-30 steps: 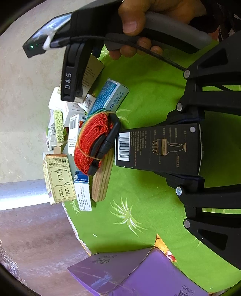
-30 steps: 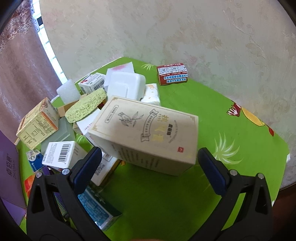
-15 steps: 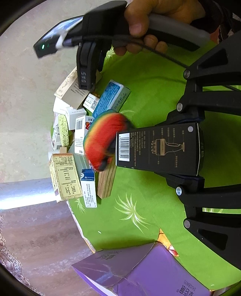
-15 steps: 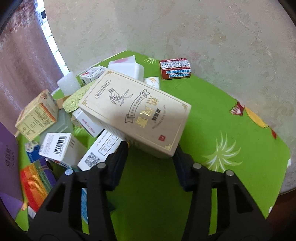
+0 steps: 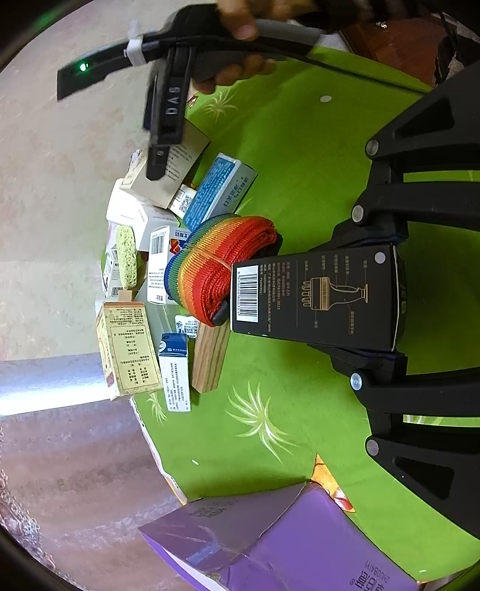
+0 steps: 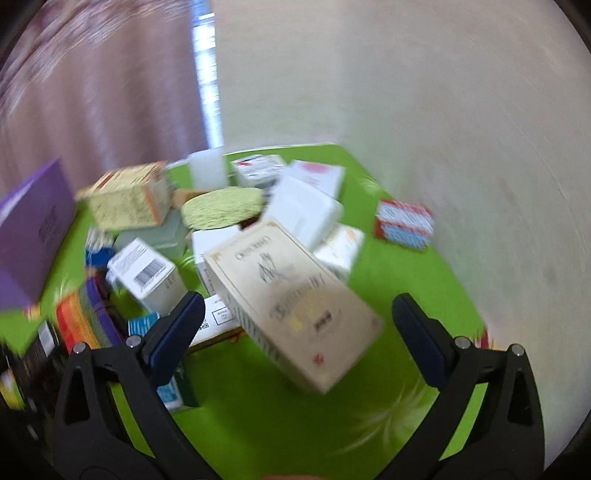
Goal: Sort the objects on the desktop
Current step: 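Grasp the cream rectangular box with the right gripper, then carry both boxes to the purple box and release them inside, then return both grippers to the table toward the rainbow strap and blue box, then grasp the rainbow strap with the left gripper while the right grasps the blue box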
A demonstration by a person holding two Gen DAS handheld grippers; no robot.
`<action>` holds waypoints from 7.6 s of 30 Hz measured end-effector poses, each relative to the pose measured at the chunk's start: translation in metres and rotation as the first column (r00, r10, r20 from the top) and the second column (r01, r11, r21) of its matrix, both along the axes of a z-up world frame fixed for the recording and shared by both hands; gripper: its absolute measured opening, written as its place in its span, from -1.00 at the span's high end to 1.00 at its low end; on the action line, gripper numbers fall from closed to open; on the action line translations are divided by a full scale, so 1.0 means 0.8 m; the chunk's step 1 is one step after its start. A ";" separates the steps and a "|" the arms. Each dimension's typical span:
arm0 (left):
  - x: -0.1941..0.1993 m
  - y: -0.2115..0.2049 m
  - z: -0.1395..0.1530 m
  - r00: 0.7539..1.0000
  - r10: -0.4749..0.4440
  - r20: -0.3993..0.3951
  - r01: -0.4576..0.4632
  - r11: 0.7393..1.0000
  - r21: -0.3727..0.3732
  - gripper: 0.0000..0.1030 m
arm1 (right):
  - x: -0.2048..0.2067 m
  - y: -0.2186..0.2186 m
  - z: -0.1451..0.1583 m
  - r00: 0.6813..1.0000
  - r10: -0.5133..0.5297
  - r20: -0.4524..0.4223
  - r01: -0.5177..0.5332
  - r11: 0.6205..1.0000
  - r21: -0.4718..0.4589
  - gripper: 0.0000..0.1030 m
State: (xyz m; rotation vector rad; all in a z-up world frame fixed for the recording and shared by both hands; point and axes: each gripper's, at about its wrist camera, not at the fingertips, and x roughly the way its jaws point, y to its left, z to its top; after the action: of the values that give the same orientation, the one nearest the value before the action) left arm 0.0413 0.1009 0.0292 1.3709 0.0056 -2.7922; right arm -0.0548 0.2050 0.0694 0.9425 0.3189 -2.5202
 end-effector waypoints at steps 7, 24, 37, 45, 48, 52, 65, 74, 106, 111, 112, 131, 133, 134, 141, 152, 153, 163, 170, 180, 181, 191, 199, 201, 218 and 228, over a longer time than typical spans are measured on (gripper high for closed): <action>-0.001 0.002 0.002 1.000 0.002 -0.005 -0.002 1.000 0.003 0.24 | 0.001 -0.018 -0.012 0.993 0.120 0.016 -0.121 0.988 0.093 -0.32; 0.031 -0.009 0.069 0.990 0.058 -0.128 -0.059 0.998 -0.008 0.24 | 0.120 -0.074 0.055 0.985 -0.159 -0.061 0.159 0.987 -0.001 -0.07; 0.043 -0.031 0.089 0.980 0.104 -0.172 -0.106 0.994 0.001 0.24 | 0.134 -0.093 0.069 0.988 -0.130 -0.087 0.131 0.991 0.003 -0.07; 0.049 -0.038 0.094 0.974 0.128 -0.185 -0.131 0.991 0.000 0.24 | 0.139 -0.102 0.071 0.990 -0.115 -0.085 0.116 0.993 0.002 -0.07; 0.050 -0.045 0.095 0.971 0.149 -0.187 -0.152 0.988 -0.004 0.24 | 0.142 -0.104 0.073 0.990 -0.112 -0.087 0.113 0.994 -0.003 -0.07; 0.053 -0.052 0.099 0.963 0.182 -0.200 -0.189 0.982 -0.018 0.24 | 0.145 -0.109 0.074 0.991 -0.105 -0.088 0.105 0.994 -0.003 -0.07; 0.070 -0.080 0.112 0.929 0.277 -0.247 -0.302 0.951 -0.067 0.24 | 0.158 -0.133 0.086 0.993 -0.065 -0.100 0.065 0.998 0.002 -0.07; 0.078 -0.098 0.117 0.912 0.317 -0.259 -0.346 0.935 -0.074 0.24 | 0.165 -0.146 0.089 0.995 -0.036 -0.098 0.037 0.999 0.009 -0.07; 0.111 -0.214 0.150 0.757 0.540 -0.368 -0.612 0.783 -0.113 0.24 | 0.180 -0.293 0.132 0.976 0.161 -0.146 -0.176 0.980 -0.093 -0.07; 0.120 -0.256 0.149 0.716 0.590 -0.374 -0.661 0.744 -0.092 0.24 | 0.175 -0.329 0.136 0.969 0.205 -0.138 -0.223 0.965 -0.136 -0.07; 0.121 -0.262 0.148 0.693 0.617 -0.372 -0.683 0.727 -0.067 0.24 | 0.174 -0.333 0.135 0.968 0.213 -0.134 -0.232 0.963 -0.140 -0.07; 0.138 -0.349 0.107 0.623 0.706 -0.337 -0.724 0.683 0.092 -0.04 | 0.175 -0.413 0.093 0.926 0.374 -0.052 -0.378 0.918 -0.119 -0.30; 0.138 -0.350 0.102 0.627 0.704 -0.334 -0.722 0.686 0.091 -0.15 | 0.176 -0.408 0.092 0.929 0.366 -0.058 -0.371 0.919 -0.132 -0.53; 0.138 -0.350 0.100 0.627 0.705 -0.331 -0.720 0.687 0.100 -0.21 | 0.176 -0.406 0.093 0.930 0.363 -0.060 -0.368 0.920 -0.136 -0.56; 0.140 -0.341 0.095 0.646 0.682 -0.343 -0.694 0.712 0.108 -0.36 | 0.182 -0.390 0.095 0.927 0.365 -0.083 -0.374 0.915 -0.153 -0.67; 0.189 -0.374 0.096 0.617 0.689 -0.380 -0.639 0.721 0.270 -0.37 | 0.181 -0.345 0.110 0.920 0.353 -0.172 -0.384 0.900 -0.207 -0.76; 0.191 -0.378 0.096 0.614 0.688 -0.386 -0.635 0.721 0.276 -0.37 | 0.182 -0.341 0.111 0.917 0.351 -0.189 -0.387 0.900 -0.204 -0.78; 0.182 -0.373 0.095 0.605 0.659 -0.446 -0.607 0.745 0.277 -0.37 | 0.184 -0.252 0.107 0.931 0.268 -0.248 -0.320 0.926 -0.199 -0.85; 0.158 -0.311 0.103 0.671 0.535 -0.514 -0.515 0.834 0.196 -0.37 | 0.169 -0.169 0.078 0.967 0.172 -0.186 -0.199 0.970 -0.141 -0.85; 0.100 -0.225 0.099 0.782 0.362 -0.507 -0.352 0.928 0.120 -0.37 | 0.130 -0.103 0.048 0.991 0.083 -0.103 -0.097 0.985 -0.145 -0.85; 0.095 -0.217 0.099 0.792 0.343 -0.505 -0.333 0.936 0.113 -0.37 | 0.126 -0.097 0.046 0.992 0.071 -0.100 -0.085 0.986 -0.141 -0.85; 0.023 -0.119 0.066 0.907 0.143 -0.396 -0.076 0.980 0.182 -0.45 | 0.086 -0.050 0.016 0.999 -0.020 0.045 0.026 0.993 -0.118 -0.85; -0.019 -0.080 0.030 0.958 0.078 -0.277 0.011 0.952 0.305 -0.45 | 0.068 -0.034 -0.011 0.989 -0.055 0.140 0.069 0.993 -0.095 -0.85; -0.026 -0.084 0.019 0.966 0.097 -0.241 -0.008 0.938 0.347 -0.45 | 0.063 -0.031 -0.015 0.984 -0.050 0.170 0.069 0.992 -0.108 -0.85; -0.084 -0.088 -0.039 0.987 0.150 -0.055 -0.089 0.804 0.588 -0.45 | 0.063 -0.048 -0.023 0.983 0.088 0.162 -0.097 0.994 0.044 -0.38; -0.091 -0.078 -0.039 0.991 0.103 -0.083 -0.034 0.801 0.598 0.11 | 0.063 -0.056 -0.021 0.981 0.108 0.158 -0.115 0.993 0.035 0.29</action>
State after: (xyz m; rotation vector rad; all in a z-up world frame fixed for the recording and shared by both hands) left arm -0.0316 0.0386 -0.0023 1.2425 1.0016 -2.9160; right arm -0.0047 0.1600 0.0526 1.1002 0.3687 -2.3303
